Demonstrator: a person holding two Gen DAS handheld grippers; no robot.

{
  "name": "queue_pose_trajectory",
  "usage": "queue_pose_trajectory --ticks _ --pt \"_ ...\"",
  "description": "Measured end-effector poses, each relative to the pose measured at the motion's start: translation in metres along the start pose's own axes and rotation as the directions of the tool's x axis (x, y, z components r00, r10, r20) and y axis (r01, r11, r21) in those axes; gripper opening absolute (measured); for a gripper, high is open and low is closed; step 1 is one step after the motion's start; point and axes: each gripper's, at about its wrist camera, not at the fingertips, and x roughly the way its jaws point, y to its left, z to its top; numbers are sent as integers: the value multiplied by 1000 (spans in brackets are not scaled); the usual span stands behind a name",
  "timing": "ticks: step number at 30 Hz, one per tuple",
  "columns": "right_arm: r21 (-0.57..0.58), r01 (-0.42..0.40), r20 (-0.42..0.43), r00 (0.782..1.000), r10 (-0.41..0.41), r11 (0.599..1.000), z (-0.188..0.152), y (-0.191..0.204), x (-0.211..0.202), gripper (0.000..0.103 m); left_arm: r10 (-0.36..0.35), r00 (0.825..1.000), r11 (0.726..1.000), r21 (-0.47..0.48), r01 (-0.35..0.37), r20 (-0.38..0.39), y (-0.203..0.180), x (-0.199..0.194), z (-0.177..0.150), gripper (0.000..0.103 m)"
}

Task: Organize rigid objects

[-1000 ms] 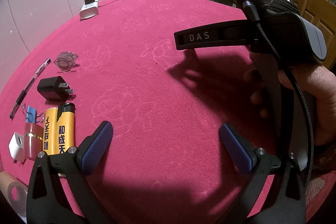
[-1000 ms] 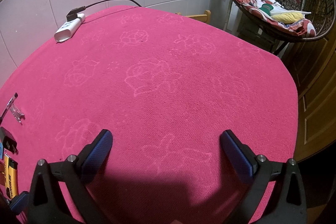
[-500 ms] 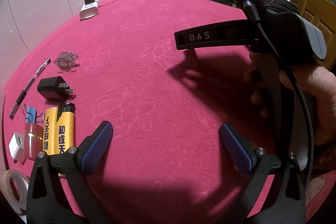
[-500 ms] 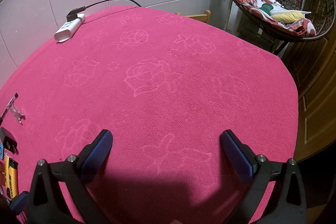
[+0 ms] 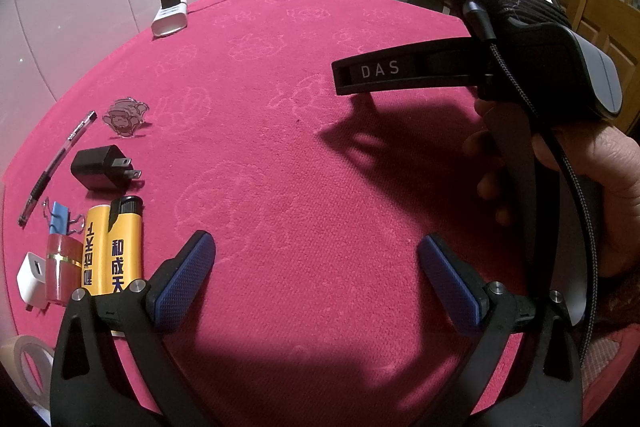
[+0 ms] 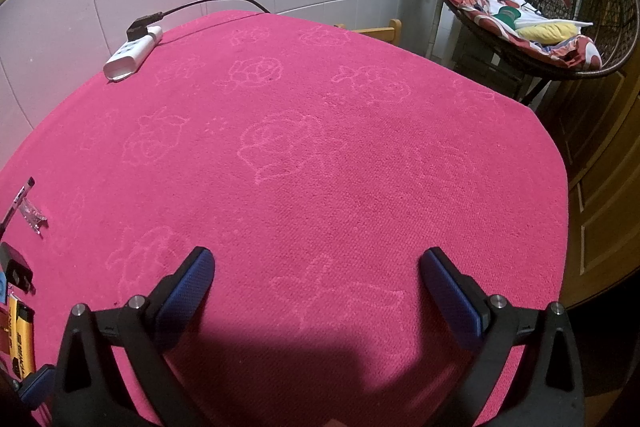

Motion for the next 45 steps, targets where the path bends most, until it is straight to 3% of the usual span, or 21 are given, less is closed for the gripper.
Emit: queue_pose_trajectory --ticks 13,16,18,21,23,24,25,26,28,30,31,32,34,36,40,45 --pt "2 -3 3 1000 3 1000 1 2 0 103 11 1000 1000 -4 -11 5 0 -1 0 103" --pt "4 -16 2 1000 16 1000 0 0 -1 103 31 999 999 -32 -32 -34 -1 -9 -2 102" --pt "1 -54 11 998 54 999 0 -4 -4 103 76 997 996 -44 -74 31 2 -35 -5 101" --pt "21 -137 66 989 136 990 2 -12 -19 103 147 975 984 -120 -128 169 20 -97 -18 101" --pt "1 -194 163 968 191 981 5 -12 -40 103 209 943 958 -249 -143 261 47 -135 -39 101" --pt "-17 -219 195 956 218 976 6 -11 -49 103 273 921 933 -310 -183 278 60 -152 -52 101" --pt "-41 -257 245 934 259 966 6 -7 -58 103 329 894 910 -355 -214 305 71 -164 -67 101" --pt "-61 -312 280 907 316 948 5 -3 -66 103 374 878 877 -422 -230 299 89 -172 -83 101" --pt "-112 -413 263 865 428 904 0 11 -75 103 440 879 802 -520 -293 184 118 -176 -103 101" --pt "-205 -440 210 853 478 874 -6 33 -81 103 489 870 741 -556 -377 62 130 -173 -120 101" --pt "-250 -454 169 849 500 855 -10 47 -82 103 505 862 727 -560 -397 44 134 -177 -133 101" --pt "-273 -494 116 835 538 825 -16 57 -85 103 496 868 717 -572 -398 18 139 -172 -143 101" --pt "-305 -553 17 811 585 776 -27 75 -84 103 455 890 722 -578 -380 -18 139 -154 -146 101" --pt "-338 -592 -71 791 608 731 -40 91 -84 103 438 899 741 -561 -369 -14 140 -147 -145 101" --pt "-487 -567 -152 804 575 664 -62 132 -83 103 429 903 780 -495 -383 -24 135 -133 -146 101" --pt "-568 -535 -174 821 544 626 -69 154 -80 102 406 912 796 -469 -382 -53 137 -116 -134 101"
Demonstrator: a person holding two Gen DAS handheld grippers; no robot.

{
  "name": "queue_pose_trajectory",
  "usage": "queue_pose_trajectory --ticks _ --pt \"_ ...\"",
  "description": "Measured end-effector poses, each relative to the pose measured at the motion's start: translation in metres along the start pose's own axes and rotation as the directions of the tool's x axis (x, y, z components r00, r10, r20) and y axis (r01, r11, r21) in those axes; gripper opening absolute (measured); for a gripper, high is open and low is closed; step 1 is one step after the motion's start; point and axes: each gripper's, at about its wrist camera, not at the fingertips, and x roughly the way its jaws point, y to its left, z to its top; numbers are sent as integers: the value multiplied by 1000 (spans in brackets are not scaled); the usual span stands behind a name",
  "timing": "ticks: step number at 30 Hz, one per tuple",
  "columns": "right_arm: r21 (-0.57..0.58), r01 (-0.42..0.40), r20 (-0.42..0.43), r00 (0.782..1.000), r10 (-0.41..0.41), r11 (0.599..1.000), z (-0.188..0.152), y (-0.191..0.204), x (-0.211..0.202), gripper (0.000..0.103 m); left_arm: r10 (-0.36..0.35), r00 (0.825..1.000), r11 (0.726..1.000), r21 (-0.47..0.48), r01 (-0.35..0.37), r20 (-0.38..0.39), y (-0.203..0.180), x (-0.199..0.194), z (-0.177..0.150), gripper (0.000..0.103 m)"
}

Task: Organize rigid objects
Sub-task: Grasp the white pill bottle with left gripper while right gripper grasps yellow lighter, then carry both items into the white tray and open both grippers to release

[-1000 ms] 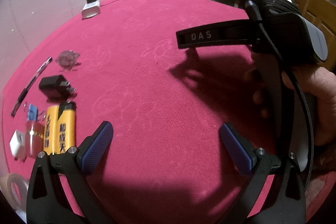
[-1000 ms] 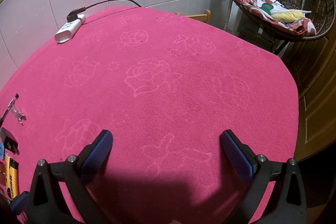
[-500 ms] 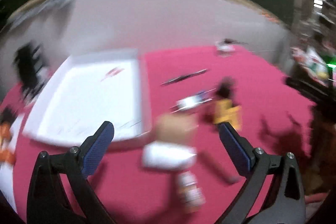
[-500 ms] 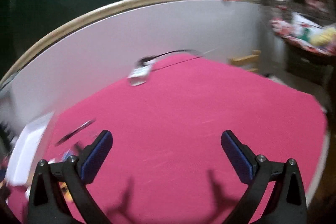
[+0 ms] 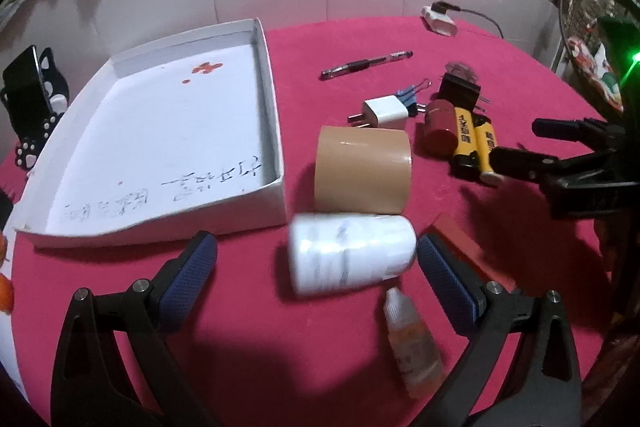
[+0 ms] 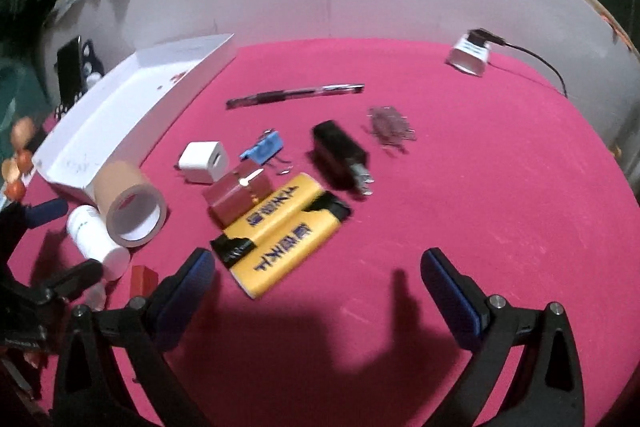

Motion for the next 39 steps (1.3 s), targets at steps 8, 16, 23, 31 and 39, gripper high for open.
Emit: queue_pose_trajectory --ticks 8,16,23,31,39 --pt "-85 -4 -61 998 -1 996 -1 9 14 74 5 1000 1000 3 -5 -20 -2 7 -1 93" --pt "-48 -15 -56 998 12 999 -3 -10 8 49 -5 1000 999 -35 4 -31 2 7 -3 83" --pt "-85 -9 -41 999 6 996 1 0 13 26 -20 999 999 -42 19 -35 4 11 -2 62" --pt "67 -100 -7 995 100 993 -3 -32 -13 22 -1 998 996 -94 6 57 14 -23 -4 62" --pt "37 -169 161 974 161 985 23 -17 -65 22 128 980 986 -122 -110 151 23 -62 13 62"
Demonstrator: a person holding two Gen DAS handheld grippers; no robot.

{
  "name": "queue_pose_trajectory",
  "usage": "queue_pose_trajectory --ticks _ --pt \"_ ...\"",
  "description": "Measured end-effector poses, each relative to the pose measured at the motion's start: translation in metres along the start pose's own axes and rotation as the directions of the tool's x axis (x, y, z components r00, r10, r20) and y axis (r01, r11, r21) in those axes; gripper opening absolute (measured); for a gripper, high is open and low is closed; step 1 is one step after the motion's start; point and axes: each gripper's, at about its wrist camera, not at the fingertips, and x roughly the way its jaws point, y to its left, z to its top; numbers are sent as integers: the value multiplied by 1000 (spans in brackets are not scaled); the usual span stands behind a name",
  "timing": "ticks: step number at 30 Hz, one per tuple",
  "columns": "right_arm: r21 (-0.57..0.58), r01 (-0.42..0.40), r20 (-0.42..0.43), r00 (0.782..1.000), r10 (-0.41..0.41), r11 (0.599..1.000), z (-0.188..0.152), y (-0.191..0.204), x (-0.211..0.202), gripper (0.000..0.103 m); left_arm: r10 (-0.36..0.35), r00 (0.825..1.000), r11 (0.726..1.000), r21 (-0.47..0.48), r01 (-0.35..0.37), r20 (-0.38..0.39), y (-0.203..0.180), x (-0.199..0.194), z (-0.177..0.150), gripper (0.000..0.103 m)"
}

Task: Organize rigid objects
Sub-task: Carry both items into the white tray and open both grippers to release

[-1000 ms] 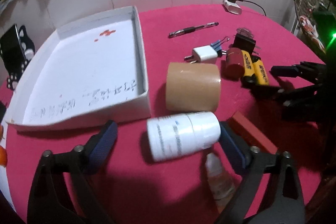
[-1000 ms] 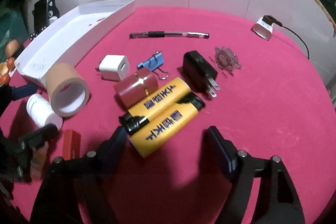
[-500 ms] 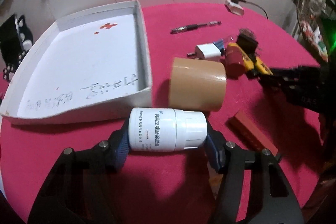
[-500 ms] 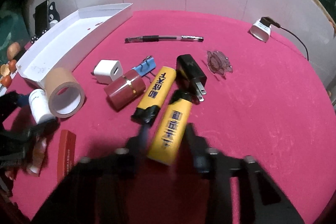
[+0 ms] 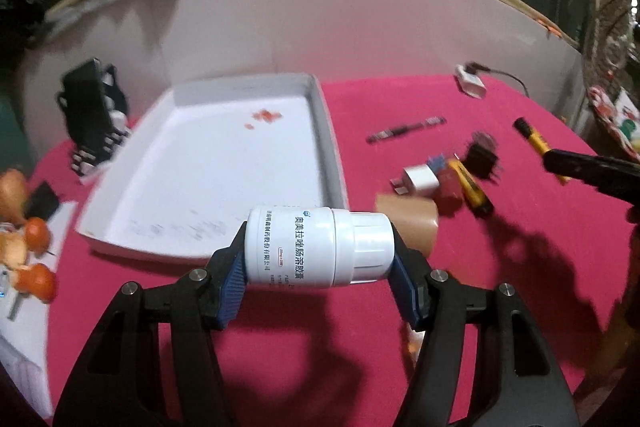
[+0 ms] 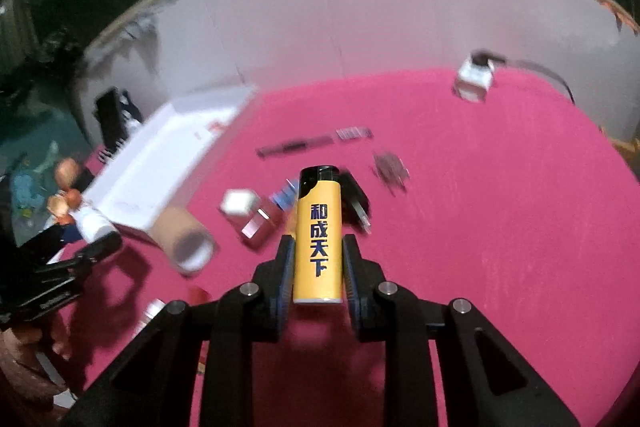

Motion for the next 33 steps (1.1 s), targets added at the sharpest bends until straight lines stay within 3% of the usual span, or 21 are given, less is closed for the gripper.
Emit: queue_pose_trajectory --ticks 7,20,33 --pt "-74 -63 93 993 70 995 32 37 -17 22 93 995 995 -25 -92 27 17 -15 13 62" --pt "-142 -134 175 972 158 981 63 82 -27 22 161 984 985 -72 -156 80 42 -37 32 62" --pt "-169 -194 151 964 220 966 77 120 -14 22 207 973 975 -109 -196 106 67 -40 49 62"
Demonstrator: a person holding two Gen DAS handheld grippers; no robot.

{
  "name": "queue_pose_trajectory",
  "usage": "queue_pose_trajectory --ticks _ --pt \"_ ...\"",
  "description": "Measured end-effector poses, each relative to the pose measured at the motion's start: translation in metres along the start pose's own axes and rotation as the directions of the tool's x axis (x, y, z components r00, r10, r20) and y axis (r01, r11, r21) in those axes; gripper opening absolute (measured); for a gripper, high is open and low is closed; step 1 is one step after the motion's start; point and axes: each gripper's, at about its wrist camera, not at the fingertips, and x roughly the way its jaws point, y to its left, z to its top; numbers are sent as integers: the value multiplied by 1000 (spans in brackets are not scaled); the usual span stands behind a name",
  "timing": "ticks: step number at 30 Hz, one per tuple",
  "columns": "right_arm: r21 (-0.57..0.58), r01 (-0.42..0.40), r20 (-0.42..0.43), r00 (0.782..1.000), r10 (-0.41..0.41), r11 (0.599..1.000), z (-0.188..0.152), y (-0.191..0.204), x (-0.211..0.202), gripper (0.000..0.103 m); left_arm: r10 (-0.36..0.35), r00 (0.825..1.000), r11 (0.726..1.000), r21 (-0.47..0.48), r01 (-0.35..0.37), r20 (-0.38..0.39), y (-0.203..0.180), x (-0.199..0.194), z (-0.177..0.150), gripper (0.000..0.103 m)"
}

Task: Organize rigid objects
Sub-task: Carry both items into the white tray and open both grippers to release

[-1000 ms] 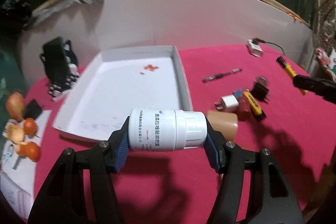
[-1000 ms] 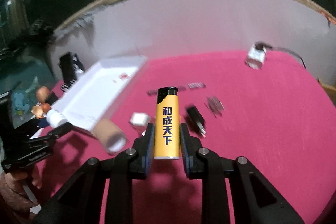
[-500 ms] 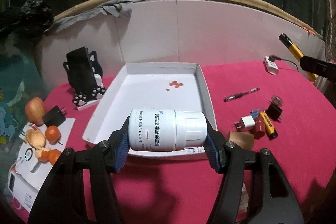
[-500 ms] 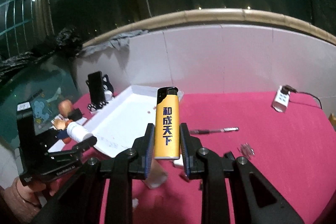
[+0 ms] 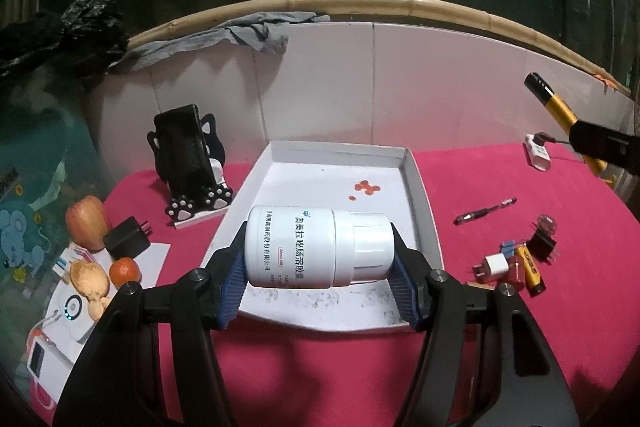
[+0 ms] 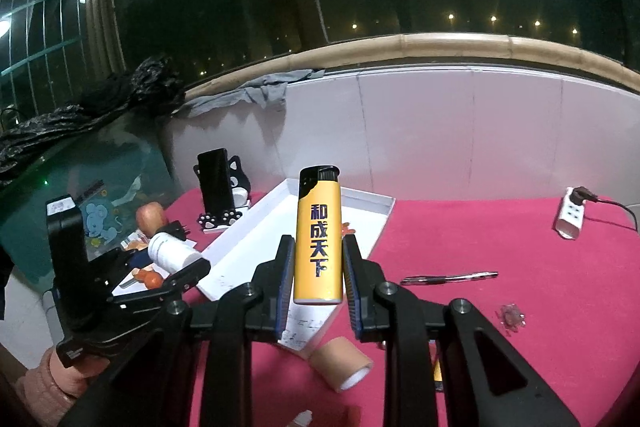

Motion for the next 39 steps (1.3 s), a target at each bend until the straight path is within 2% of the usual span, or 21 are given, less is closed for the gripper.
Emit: queue_pose_trajectory --ticks 9,16,17,19,23,30,35,37,38,39 --pt "8 -17 -49 999 17 1000 5 10 25 22 37 999 999 -16 -37 -23 10 25 9 62" --pt "16 -30 -113 993 32 999 8 15 60 22 64 995 997 -33 -67 -74 19 58 12 62" --pt "18 -32 -122 992 34 999 8 16 66 22 65 994 997 -37 -68 -83 20 63 13 62" --pt "20 -36 -140 989 39 999 9 18 77 14 75 992 996 -43 -80 -97 23 73 15 62" --pt "29 -28 -162 986 32 999 9 17 98 10 82 988 994 -62 -91 -130 29 96 21 62" --pt "74 -12 -178 984 25 997 6 2 114 10 90 973 988 -104 -114 -211 43 138 19 62" --pt "129 -7 -161 987 27 992 2 -13 102 12 29 954 994 -95 -61 -300 34 170 7 62" --pt "138 7 -125 992 10 990 0 -20 90 16 15 953 994 -96 -47 -302 30 170 2 65" --pt "137 18 -102 995 -4 990 -1 -24 81 30 15 956 994 -103 -47 -292 29 168 1 79" --pt "142 24 -78 997 -13 990 -2 -30 72 59 16 961 992 -112 -49 -277 30 165 0 87"
